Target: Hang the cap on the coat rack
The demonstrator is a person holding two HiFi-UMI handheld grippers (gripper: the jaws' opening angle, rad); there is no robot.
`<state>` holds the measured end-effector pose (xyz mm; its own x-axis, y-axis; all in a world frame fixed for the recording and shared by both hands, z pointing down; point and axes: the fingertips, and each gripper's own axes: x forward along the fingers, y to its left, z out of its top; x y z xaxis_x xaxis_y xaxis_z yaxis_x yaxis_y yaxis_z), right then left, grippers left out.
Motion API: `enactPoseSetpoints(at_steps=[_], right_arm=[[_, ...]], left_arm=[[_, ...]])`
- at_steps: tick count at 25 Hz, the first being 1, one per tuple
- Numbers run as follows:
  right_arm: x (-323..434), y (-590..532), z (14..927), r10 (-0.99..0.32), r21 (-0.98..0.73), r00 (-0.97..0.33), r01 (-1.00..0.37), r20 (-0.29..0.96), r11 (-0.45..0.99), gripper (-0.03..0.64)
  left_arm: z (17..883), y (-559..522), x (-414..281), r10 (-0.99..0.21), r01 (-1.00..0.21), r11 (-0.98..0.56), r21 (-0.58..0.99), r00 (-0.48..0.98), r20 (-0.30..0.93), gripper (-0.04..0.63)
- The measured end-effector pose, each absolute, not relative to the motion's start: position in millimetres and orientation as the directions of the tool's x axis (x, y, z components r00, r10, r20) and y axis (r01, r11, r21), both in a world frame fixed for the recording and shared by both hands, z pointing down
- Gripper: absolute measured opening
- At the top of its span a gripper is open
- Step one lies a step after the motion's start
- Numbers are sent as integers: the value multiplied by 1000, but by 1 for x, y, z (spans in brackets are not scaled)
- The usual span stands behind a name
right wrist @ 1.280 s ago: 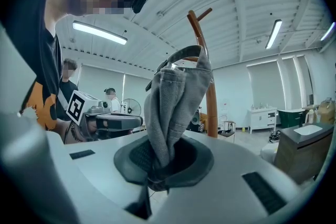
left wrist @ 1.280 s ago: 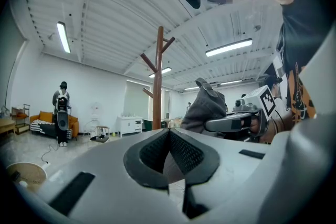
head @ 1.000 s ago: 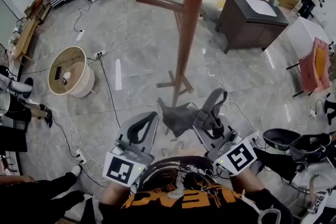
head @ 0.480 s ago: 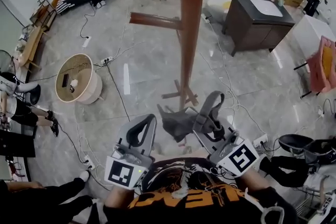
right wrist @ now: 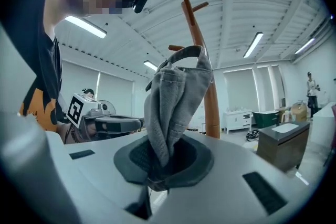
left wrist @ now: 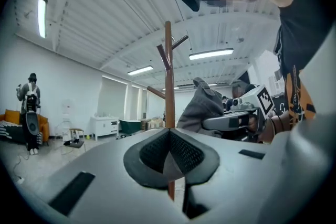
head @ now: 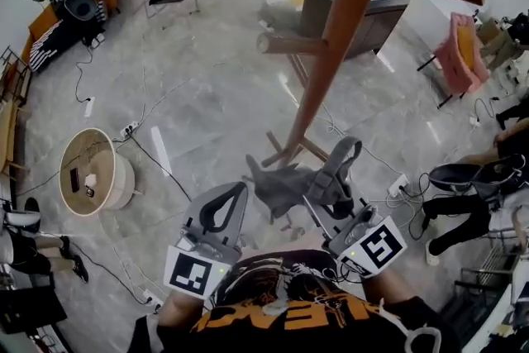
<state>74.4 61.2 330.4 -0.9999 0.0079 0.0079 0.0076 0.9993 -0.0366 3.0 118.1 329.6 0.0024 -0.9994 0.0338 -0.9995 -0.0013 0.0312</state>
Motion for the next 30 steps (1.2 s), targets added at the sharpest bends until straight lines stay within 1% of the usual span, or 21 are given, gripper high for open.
enactPoseSetpoints(at_steps=[4,8,11,13,17,22,26,30], right_arm=[[71,63,332,-83,-46,-997,-83,9,996,40],[84,52,327,-158,-52,-987,-158,2,986,40],[100,38,321,-187,-62,-982,-186,-17,981,40],[107,30,324,-205,-60,-979,-203,-24,977,40],[106,23,334,-256,-61,-966,-254,-28,965,40],[78,20,337,-361,-65,-932,-359,-18,931,40],[52,17,339,-503,-75,-864,-501,-11,862,40],[28,13,341,-589,-77,-808,-587,-9,806,40]], left_arm=[[329,111,-3,-994,-995,-101,28,102,26,24],[318,91,8,-984,-983,-180,24,180,10,25],[310,72,25,-973,-973,-229,42,229,-8,23],[311,62,32,-965,-965,-261,28,261,3,23],[321,48,30,-949,-949,-314,37,314,15,24],[329,37,1,-907,-908,-420,1,419,29,23],[334,31,-25,-831,-831,-555,18,556,29,23],[342,21,-51,-777,-778,-628,31,628,34,23]])
